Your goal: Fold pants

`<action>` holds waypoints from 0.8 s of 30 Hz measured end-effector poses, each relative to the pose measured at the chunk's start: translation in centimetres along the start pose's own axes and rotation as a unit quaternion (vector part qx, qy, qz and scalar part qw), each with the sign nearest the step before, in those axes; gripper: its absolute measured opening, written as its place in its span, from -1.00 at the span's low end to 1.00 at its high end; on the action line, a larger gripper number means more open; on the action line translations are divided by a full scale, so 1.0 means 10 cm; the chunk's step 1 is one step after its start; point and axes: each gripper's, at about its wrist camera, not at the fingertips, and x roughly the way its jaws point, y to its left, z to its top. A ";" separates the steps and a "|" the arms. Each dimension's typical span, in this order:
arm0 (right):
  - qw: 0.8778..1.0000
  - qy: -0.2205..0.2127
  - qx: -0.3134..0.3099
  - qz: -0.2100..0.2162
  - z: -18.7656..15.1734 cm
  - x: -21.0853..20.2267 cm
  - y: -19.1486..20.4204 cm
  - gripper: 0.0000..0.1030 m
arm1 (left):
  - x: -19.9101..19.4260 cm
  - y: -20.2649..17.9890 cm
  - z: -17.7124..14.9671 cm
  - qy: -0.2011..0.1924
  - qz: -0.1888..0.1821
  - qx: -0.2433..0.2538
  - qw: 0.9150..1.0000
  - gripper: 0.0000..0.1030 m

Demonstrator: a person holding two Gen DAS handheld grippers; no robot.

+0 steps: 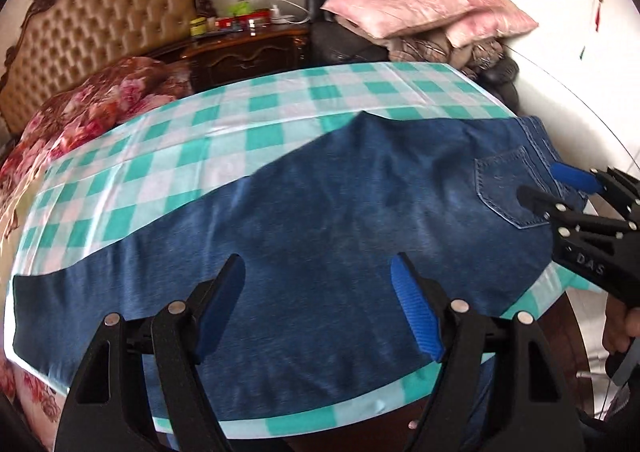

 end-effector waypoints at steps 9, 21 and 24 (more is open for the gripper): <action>0.999 0.027 -0.005 -0.040 0.04 0.50 -0.26 0.15 | 0.18 -0.09 0.09 0.016 0.004 0.013 1.000 0.46; 0.995 0.073 0.014 -0.059 -0.21 0.90 -0.57 0.43 | 0.47 -0.19 0.16 0.038 0.017 0.037 0.998 0.47; 0.993 0.089 0.042 -0.069 -0.23 0.89 -0.77 0.46 | 0.63 -0.08 0.21 0.039 -0.016 0.014 0.999 0.47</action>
